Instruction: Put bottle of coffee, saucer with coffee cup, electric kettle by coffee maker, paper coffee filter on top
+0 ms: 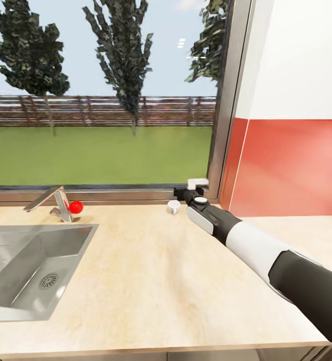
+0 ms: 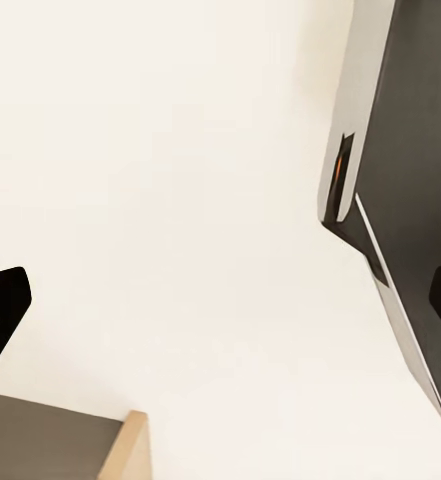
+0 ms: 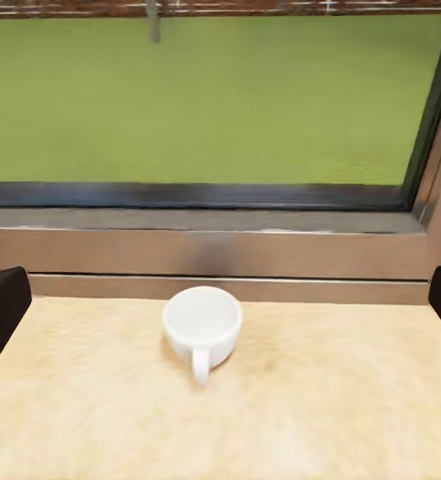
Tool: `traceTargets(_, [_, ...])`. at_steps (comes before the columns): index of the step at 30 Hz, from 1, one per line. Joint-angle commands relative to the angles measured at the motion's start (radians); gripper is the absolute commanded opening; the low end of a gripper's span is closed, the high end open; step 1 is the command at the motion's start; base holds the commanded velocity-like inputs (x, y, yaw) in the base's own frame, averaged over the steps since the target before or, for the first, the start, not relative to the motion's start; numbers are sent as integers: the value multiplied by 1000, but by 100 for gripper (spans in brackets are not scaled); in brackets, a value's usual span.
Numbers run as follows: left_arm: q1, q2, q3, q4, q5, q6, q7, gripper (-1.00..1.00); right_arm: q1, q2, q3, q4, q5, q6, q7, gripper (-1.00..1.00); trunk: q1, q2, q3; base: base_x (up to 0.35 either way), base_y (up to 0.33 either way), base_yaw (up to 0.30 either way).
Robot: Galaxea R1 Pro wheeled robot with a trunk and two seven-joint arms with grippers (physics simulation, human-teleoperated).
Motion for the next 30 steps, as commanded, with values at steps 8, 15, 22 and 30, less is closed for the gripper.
traceTargets(8, [0,-2,8,-1,-9,-3,2,100,1,-1,7,-2,-2,4,-7,100,1,-1,-8,219,-153,157])
traceTargets(15, [0,-1,8,0,-9,-3,3,100,2,-1,6,-2,-2,4,-7,100,1,-1,-15,116,-80,194])
traceTargets(22, [2,5,10,1,-9,-3,2,100,2,-1,6,-1,0,4,-7,100,1,-1,-18,9,-5,56])
traceTargets(30, [2,6,12,0,-9,-3,2,100,2,-1,6,-2,0,4,-7,100,1,-1,-18,166,0,3])
